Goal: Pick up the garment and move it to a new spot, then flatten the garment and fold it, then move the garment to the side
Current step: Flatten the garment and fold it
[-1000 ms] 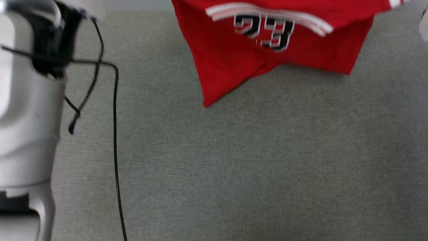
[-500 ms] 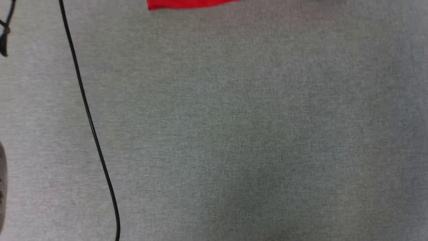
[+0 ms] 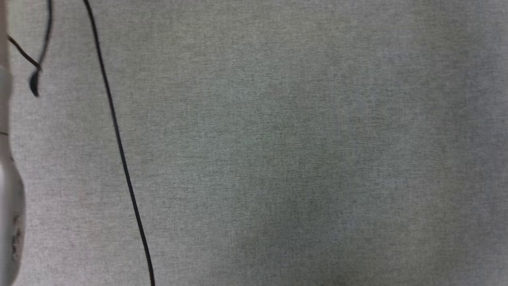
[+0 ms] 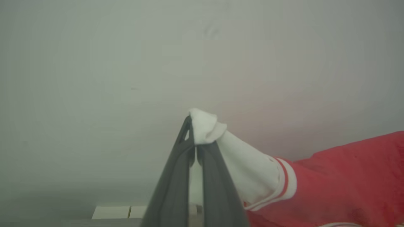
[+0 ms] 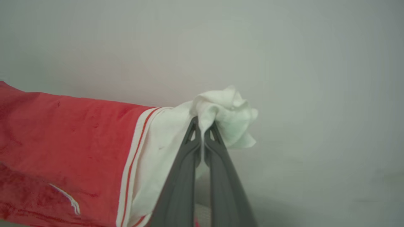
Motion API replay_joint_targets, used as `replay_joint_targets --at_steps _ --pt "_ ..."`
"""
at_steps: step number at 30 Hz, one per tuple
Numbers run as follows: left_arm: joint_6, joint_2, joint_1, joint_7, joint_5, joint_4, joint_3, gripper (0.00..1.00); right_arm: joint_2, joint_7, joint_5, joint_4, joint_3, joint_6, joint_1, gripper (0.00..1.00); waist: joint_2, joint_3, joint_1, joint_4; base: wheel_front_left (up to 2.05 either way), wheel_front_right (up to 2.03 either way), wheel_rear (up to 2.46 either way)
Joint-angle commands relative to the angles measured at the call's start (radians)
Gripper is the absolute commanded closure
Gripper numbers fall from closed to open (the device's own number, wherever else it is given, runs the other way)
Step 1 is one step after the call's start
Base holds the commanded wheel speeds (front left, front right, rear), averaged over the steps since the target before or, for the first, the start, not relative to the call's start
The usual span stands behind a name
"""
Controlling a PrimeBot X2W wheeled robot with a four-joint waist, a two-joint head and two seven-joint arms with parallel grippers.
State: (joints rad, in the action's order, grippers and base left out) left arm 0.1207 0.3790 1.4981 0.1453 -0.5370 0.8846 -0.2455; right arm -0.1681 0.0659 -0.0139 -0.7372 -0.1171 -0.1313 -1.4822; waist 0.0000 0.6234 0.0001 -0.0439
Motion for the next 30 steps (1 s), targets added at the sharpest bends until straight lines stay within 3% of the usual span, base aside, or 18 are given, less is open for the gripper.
replay_joint_targets --at_steps 1,7,15,22,30 --pt "0.006 -0.01 -0.03 0.01 -0.012 0.027 -0.013 1.0 0.007 -0.018 0.011 -0.035 0.016 0.001 0.032 1.0 0.0 0.004 -0.0001 0.011 0.0 0.0 0.0" --pt "0.01 -0.055 -0.14 0.029 -0.08 0.09 -0.057 1.0 0.027 -0.061 0.048 -0.152 0.066 0.001 0.174 1.0 0.0 -0.037 -0.0001 0.033 0.0 0.0 0.0" --pt "0.011 -0.048 -0.392 0.069 -0.202 0.062 -0.122 1.0 0.044 -0.113 0.127 -0.197 0.103 0.001 0.437 1.0 0.0 -0.163 -0.0001 0.038 0.0 0.0 0.0" --pt "0.011 -0.052 -0.578 0.096 -0.289 0.013 -0.117 1.0 -0.006 -0.114 0.193 -0.081 0.085 0.001 0.674 1.0 0.0 -0.283 -0.0001 0.061 0.0 0.0 0.0" --pt "-0.017 -0.027 -0.829 0.115 -0.305 -0.084 -0.086 1.0 -0.017 -0.033 0.237 0.177 0.118 0.001 0.988 1.0 0.0 -0.415 -0.0001 0.059 0.0 0.0 0.0"
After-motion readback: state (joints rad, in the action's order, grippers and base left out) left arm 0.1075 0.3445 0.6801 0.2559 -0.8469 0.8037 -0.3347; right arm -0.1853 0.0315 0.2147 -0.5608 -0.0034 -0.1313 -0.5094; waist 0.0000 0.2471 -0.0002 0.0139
